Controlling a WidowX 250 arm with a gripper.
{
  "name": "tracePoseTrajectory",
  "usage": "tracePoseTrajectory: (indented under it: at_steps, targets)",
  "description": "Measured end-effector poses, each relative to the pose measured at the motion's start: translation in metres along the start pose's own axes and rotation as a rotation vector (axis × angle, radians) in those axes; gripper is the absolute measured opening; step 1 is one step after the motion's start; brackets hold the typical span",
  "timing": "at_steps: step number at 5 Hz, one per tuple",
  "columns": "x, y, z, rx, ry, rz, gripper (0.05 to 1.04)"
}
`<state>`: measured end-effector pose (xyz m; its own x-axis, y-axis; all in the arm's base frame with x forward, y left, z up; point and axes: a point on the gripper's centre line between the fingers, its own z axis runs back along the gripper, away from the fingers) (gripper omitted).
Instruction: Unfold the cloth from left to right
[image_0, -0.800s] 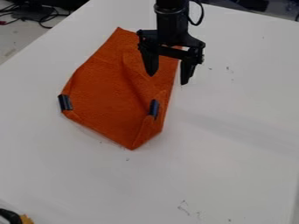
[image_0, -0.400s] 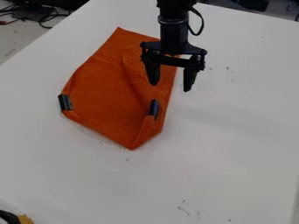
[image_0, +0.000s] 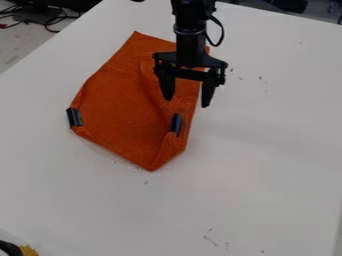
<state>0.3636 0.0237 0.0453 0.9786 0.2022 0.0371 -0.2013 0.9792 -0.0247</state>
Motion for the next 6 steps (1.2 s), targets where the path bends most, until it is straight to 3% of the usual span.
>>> tracePoseTrajectory:
  at_steps: [2, 3, 5, 6]
  targets:
    - [0.027, 0.008, 0.04, 0.09, -0.124, -0.032, 1.001]
    - [0.046, 0.029, 0.05, 0.109, -0.171, -0.01, 1.001]
    - [0.055, 0.064, 0.036, 0.1, -0.156, 0.091, 1.001]
    - [0.056, 0.084, 0.027, 0.074, -0.184, 0.177, 1.001]
